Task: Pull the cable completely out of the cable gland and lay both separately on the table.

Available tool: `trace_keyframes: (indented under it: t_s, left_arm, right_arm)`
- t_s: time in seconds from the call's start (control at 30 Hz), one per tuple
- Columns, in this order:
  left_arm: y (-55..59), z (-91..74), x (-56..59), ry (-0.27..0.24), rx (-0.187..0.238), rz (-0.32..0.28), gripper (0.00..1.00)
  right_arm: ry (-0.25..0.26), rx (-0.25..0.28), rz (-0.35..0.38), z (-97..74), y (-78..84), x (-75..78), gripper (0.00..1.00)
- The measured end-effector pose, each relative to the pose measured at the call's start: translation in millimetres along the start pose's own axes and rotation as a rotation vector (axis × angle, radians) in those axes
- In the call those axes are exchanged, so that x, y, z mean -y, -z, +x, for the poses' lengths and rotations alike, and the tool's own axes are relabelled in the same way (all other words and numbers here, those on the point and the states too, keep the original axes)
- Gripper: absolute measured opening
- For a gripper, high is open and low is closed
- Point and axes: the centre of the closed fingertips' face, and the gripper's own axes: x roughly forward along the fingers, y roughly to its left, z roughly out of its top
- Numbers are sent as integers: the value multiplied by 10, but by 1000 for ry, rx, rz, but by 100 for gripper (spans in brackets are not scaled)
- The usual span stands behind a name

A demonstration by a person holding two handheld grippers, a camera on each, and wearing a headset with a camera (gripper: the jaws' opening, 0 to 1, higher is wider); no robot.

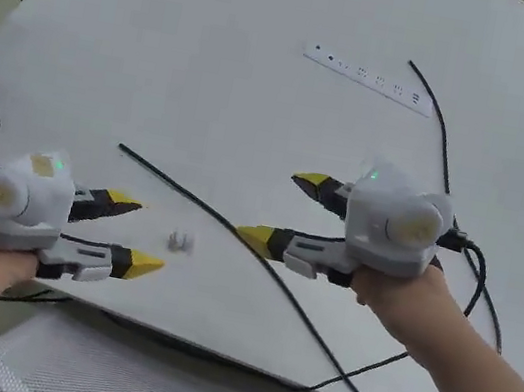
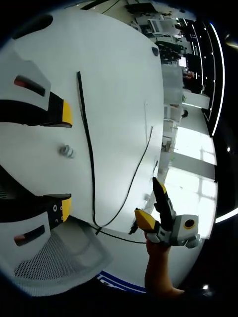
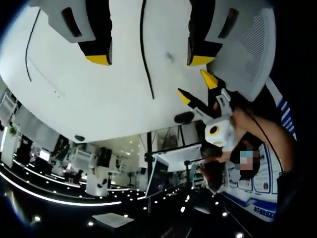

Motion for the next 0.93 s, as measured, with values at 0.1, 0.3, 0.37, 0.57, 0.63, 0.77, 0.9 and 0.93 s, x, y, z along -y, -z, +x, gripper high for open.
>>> trace_keyframes:
  t_s: [0.1,0.3,0.37,0.57,0.63,0.77,0.9,0.93]
  left_arm:
    - [-100,-75,15,-11,19,-10,59]
    - [-209,-197,62,-20,33,-8,65]
    - [-229,-228,82,-22,34,-6,67]
    - [-228,-281,118,-28,35,9,71]
    - [-209,-281,120,-20,34,21,74]
    - [-154,-294,118,-26,11,50,76]
    - [-128,-295,122,-23,4,42,83]
    - [-112,-290,127,-20,-5,42,85]
  right_arm:
    - [28,37,38,-169,59,9,64]
    - [75,69,137,-391,302,-3,70]
    - [84,70,156,-449,408,-28,71]
    - [127,55,209,-565,758,-55,76]
    - [133,50,210,-598,859,-85,77]
    - [140,62,232,-673,982,-131,84]
    - [132,33,216,-699,1101,-169,91]
    - [131,30,214,-704,1118,-163,93]
